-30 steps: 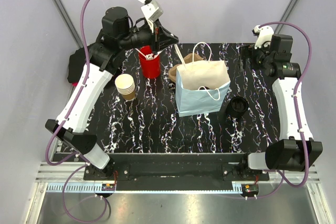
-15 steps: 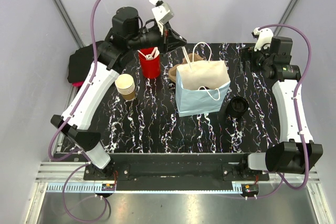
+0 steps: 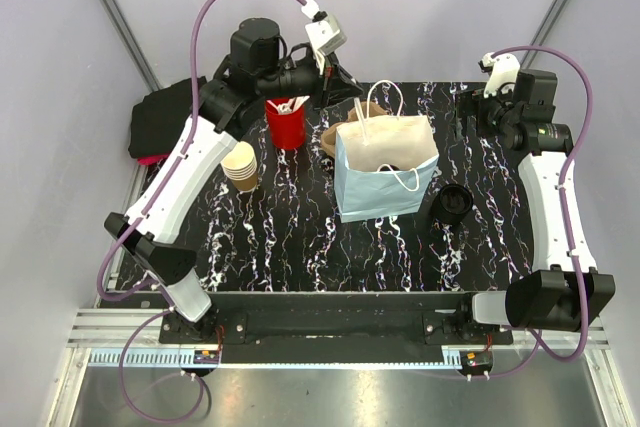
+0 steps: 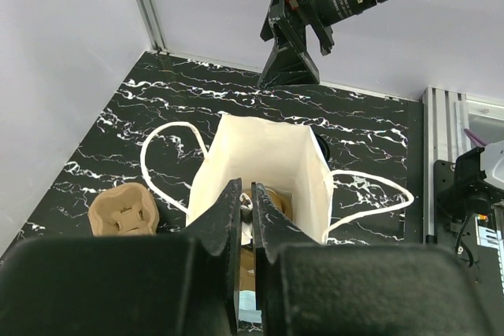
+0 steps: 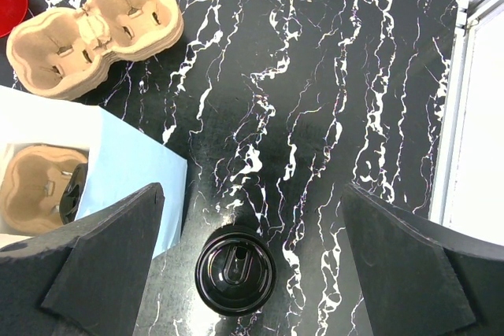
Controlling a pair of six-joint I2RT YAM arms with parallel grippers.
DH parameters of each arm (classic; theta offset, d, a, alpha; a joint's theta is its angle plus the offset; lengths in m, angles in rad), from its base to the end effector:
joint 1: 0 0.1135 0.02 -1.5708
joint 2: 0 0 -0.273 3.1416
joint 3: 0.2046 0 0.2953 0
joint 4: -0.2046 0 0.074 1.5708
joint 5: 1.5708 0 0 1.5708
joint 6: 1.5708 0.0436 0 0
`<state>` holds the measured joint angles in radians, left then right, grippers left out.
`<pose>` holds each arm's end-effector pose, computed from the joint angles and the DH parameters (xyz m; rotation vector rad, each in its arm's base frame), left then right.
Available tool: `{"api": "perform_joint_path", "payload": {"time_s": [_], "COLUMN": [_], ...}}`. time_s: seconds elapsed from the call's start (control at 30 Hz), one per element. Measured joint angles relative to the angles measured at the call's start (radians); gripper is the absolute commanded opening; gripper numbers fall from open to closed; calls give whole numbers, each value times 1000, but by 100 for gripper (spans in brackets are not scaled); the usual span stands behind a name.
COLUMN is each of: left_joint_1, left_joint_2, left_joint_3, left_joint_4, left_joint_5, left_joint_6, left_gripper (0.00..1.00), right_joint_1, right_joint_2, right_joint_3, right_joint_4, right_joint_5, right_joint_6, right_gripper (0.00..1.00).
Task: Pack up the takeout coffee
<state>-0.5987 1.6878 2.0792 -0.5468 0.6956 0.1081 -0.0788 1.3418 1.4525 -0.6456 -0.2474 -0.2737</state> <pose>0.3167 -0.2499 0.5338 1.0865 1.4169 -0.9541 0.3386 -0.0160 0.4117 -0.3495 2.0586 0.0468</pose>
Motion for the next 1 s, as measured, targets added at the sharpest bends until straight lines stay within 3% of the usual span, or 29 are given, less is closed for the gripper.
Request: {"api": "perform_joint_path", "payload": {"time_s": [0.87, 1.0], "left_joint_1": [-24, -24], "left_joint_2": [115, 114], "left_joint_3": [-60, -106], "left_joint_4": [59, 84], "left_joint_5": [-49, -54], "left_joint_6": [68, 74], "left_gripper": [0, 6], "right_joint_1": [0, 0], "right_joint_2": [-8, -8], "right_joint_3": [-10, -10], "right_joint_4": [-1, -2], "right_joint_5": [-1, -1], "right_joint_6": [-28, -29], "right_gripper": [100, 100]}}
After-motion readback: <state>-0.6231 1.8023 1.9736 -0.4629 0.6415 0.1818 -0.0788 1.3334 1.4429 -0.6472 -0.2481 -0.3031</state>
